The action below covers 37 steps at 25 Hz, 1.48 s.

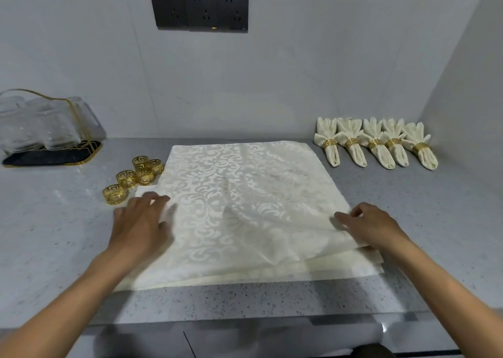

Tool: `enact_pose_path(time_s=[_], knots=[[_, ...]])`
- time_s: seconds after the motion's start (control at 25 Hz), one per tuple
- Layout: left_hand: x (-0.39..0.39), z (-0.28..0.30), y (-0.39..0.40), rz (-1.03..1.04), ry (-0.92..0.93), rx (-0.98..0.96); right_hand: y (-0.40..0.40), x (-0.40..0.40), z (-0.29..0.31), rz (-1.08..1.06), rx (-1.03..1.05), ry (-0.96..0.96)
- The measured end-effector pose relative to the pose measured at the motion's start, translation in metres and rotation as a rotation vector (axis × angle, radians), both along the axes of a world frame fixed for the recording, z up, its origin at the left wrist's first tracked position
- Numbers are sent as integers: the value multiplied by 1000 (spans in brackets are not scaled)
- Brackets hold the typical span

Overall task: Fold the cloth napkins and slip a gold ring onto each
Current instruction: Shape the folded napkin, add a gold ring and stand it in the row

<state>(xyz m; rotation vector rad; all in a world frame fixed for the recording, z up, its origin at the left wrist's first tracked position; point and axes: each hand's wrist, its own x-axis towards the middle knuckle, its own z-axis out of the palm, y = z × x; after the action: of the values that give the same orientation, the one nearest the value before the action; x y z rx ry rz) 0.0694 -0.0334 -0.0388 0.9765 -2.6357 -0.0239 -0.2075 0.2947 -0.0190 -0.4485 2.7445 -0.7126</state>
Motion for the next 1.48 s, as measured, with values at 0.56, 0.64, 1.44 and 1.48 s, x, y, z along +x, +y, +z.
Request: enact_pose_path(time_s=[0.56, 0.64, 1.44, 1.48], knots=[[-9, -21, 73, -548, -171, 287, 74, 8, -2, -86, -297, -135], [-11, -15, 71, -538, -137, 318, 69, 4, -4, -38, -229, -8], [-4, 11, -50, -11, 315, 888, -2, -50, 6, 243, -123, 75], [-4, 11, -54, 23, 372, 907, -10, -53, 3, 227, -158, 88]])
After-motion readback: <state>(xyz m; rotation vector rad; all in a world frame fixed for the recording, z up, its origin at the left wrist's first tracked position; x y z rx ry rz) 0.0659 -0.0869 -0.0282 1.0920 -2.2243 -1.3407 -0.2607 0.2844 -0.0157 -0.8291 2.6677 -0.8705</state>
